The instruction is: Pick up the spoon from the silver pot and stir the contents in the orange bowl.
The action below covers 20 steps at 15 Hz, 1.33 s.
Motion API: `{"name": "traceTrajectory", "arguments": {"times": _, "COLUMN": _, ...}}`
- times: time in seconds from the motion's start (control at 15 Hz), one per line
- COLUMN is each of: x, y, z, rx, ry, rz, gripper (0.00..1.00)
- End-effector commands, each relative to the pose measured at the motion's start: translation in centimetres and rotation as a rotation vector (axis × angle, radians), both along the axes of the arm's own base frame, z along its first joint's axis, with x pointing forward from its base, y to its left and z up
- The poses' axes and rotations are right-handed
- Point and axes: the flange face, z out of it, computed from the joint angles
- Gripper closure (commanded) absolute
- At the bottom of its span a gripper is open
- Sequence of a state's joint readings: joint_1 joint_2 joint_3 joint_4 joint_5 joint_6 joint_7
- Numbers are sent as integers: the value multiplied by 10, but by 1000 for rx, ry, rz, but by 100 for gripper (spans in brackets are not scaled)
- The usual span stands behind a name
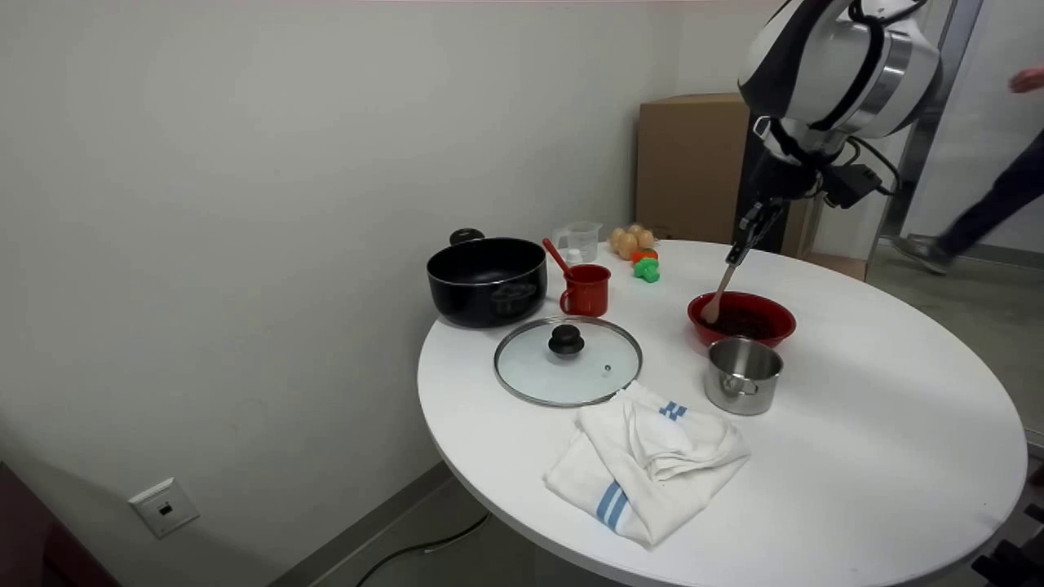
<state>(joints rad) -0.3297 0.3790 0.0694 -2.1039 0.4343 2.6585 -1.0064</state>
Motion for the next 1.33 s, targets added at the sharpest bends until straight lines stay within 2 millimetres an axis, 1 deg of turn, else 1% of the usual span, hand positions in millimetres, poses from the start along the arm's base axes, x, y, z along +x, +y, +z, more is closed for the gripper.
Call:
{"name": "traceTrajectory", "arguments": {"times": 0.0, "x": 0, "y": 25, "z": 6, "rx": 13, "ry": 1, "rz": 53, "gripper": 99}}
{"name": "traceTrajectory", "arguments": {"times": 0.07, "x": -3, "y": 30, "z": 7, "rx": 17, "ry": 0, "rz": 65, "gripper": 99}}
{"name": "traceTrajectory", "arguments": {"times": 0.2, "x": -12, "y": 31, "z": 8, "rx": 22, "ry": 2, "rz": 71, "gripper": 99}}
{"name": "traceTrajectory", "arguments": {"times": 0.33, "x": -26, "y": 21, "z": 9, "rx": 24, "ry": 9, "rz": 51, "gripper": 99}}
{"name": "traceTrajectory", "arguments": {"times": 0.47, "x": -44, "y": 5, "z": 8, "rx": 23, "ry": 22, "rz": 12, "gripper": 99}}
{"name": "traceTrajectory", "arguments": {"times": 0.53, "x": -56, "y": -8, "z": 8, "rx": 24, "ry": 29, "rz": -14, "gripper": 99}}
{"name": "traceTrajectory", "arguments": {"times": 0.67, "x": -74, "y": -27, "z": 8, "rx": 23, "ry": 39, "rz": -62, "gripper": 99}}
{"name": "traceTrajectory", "arguments": {"times": 0.8, "x": -87, "y": -49, "z": 9, "rx": 17, "ry": 44, "rz": -110, "gripper": 99}}
{"name": "traceTrajectory", "arguments": {"times": 0.93, "x": -93, "y": -65, "z": 13, "rx": 7, "ry": 39, "rz": -146, "gripper": 99}}
{"name": "traceTrajectory", "arguments": {"times": 1.07, "x": -91, "y": -73, "z": 19, "rx": 0, "ry": 29, "rz": -163, "gripper": 99}}
{"name": "traceTrajectory", "arguments": {"times": 1.2, "x": -84, "y": -73, "z": 22, "rx": -11, "ry": 21, "rz": -161, "gripper": 99}}
{"name": "traceTrajectory", "arguments": {"times": 1.27, "x": -78, "y": -69, "z": 24, "rx": -15, "ry": 15, "rz": -149, "gripper": 99}}
